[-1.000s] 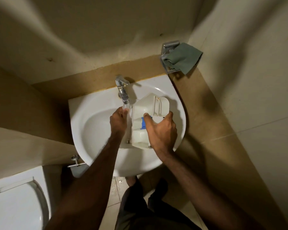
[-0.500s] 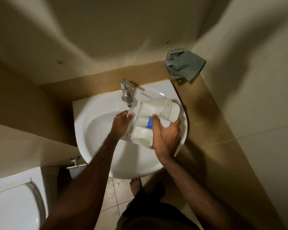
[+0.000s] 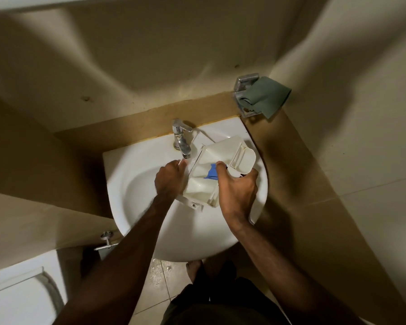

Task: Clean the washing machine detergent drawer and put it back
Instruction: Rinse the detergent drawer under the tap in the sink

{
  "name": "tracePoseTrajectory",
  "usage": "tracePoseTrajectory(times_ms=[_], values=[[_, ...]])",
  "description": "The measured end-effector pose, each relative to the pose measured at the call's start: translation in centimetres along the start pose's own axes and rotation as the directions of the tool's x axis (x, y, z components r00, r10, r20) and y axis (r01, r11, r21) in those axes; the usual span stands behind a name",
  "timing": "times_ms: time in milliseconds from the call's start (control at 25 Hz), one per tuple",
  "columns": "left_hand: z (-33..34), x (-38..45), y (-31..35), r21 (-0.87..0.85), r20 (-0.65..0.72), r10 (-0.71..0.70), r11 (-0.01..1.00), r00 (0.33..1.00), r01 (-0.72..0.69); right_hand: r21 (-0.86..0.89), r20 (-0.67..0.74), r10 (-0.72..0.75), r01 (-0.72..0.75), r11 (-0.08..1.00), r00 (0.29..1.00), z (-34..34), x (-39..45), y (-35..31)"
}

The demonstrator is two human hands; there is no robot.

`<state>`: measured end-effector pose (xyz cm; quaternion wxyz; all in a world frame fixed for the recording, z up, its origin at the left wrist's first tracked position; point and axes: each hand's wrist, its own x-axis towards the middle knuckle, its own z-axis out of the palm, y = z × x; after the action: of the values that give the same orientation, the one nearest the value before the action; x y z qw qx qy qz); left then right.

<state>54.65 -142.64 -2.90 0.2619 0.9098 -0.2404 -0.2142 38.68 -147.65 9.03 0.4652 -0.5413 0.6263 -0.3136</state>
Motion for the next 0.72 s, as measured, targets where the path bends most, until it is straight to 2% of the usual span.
tracePoseTrajectory(times_ms=[40,80,120,160,280,360,400,440,480,520,560,600,640,680,720], values=[[-0.1,0.3,-0.4,-0.033,0.094,0.057,0.998,0.994,-0.055,0.009,-0.003,0.008,-0.008,1.0,1.0,-0.1,0.2,0.0],[-0.2,0.5,-0.9,-0.144,0.198,0.092,0.988,0.976,-0.063,0.016,-0.009,0.019,-0.019,1.0,1.0,-0.1,0.4,0.1],[-0.4,0.6,-1.3,-0.246,0.263,0.122,0.968,0.957,-0.055,0.018,-0.018,0.028,-0.027,0.999,0.999,-0.2,0.6,0.2],[-0.5,0.6,-1.6,-0.271,0.277,0.147,0.96,0.95,-0.07,0.028,-0.017,0.035,-0.034,0.999,0.999,-0.3,0.7,0.3],[-0.7,0.6,-1.7,-0.116,0.128,0.21,0.974,0.969,-0.196,0.064,0.05,0.107,-0.11,0.992,0.993,-0.7,1.1,0.5],[-1.1,1.2,-1.5,-0.118,0.108,0.229,0.969,0.967,-0.216,0.086,0.17,0.133,-0.149,0.985,0.976,-1.4,1.0,0.1],[-1.4,1.8,-1.3,-0.135,0.122,0.212,0.971,0.969,-0.196,0.03,0.216,0.105,-0.115,0.993,0.971,-1.9,0.8,-0.1],[-1.7,2.4,-1.1,-0.147,0.143,0.19,0.975,0.971,-0.169,-0.123,0.212,0.003,0.023,0.992,0.977,-2.5,0.8,-0.1],[-1.8,3.0,-1.1,-0.168,0.166,0.168,0.976,0.972,-0.14,-0.329,0.214,-0.159,0.224,0.917,0.964,-3.4,1.0,-0.1],[-2.0,3.5,-1.0,-0.191,0.189,0.149,0.975,0.971,-0.113,-0.499,0.261,-0.376,0.458,0.736,0.889,-4.3,1.3,0.0],[-2.2,4.0,-0.8,-0.204,0.201,0.13,0.975,0.971,-0.089,-0.578,0.381,-0.558,0.661,0.479,0.737,-5.0,1.9,0.1],[-2.3,4.4,-0.6,-0.205,0.209,0.107,0.977,0.972,-0.064,-0.56,0.533,-0.64,0.797,0.225,0.554,-5.4,2.8,0.1],[-2.5,4.8,-0.4,-0.198,0.218,0.084,0.979,0.972,-0.04,-0.492,0.659,-0.631,0.869,0.049,0.409,-5.7,3.8,-0.3],[-2.4,5.0,-0.3,-0.185,0.234,0.076,0.982,0.969,-0.032,-0.424,0.745,-0.585,0.905,-0.042,0.322,-5.6,5.0,-0.1],[-2.4,5.2,-0.2,-0.157,0.252,0.074,0.987,0.965,-0.034,-0.378,0.795,-0.543,0.921,-0.093,0.271,-5.5,5.9,-0.3]])
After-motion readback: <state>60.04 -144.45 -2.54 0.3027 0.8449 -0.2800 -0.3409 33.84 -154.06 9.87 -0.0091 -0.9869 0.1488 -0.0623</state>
